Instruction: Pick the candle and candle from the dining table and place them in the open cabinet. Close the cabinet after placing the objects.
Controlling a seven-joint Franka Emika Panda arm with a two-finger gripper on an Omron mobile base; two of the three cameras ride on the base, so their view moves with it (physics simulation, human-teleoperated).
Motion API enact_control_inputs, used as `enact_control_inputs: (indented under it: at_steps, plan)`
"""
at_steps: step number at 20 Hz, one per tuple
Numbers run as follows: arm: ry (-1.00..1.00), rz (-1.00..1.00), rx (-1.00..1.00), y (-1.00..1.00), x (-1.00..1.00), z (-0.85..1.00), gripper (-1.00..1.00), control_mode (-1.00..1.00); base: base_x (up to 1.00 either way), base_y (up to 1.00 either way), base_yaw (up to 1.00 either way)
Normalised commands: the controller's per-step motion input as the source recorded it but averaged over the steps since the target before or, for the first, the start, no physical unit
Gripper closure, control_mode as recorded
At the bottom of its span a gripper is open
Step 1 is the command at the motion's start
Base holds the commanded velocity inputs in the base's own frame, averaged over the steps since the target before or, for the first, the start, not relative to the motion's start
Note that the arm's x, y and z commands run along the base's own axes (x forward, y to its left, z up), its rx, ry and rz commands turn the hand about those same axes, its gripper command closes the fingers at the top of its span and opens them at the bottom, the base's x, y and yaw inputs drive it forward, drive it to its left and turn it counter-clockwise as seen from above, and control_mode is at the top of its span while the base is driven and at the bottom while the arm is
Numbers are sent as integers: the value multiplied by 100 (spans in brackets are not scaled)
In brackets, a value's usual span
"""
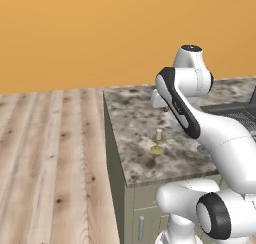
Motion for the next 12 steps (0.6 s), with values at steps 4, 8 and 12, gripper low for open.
enact_control_inputs:
  at_steps: [4, 8, 12]
  plan:
    - [0, 0, 0, 0, -2, -1, -100, -100, 0, 0, 0]
    - [0, 0, 0, 0, -25, -10, -100, -100, 0, 0, 0]
    - [1, 0, -1, 0, -27, -25, -100, -100, 0, 0, 0]
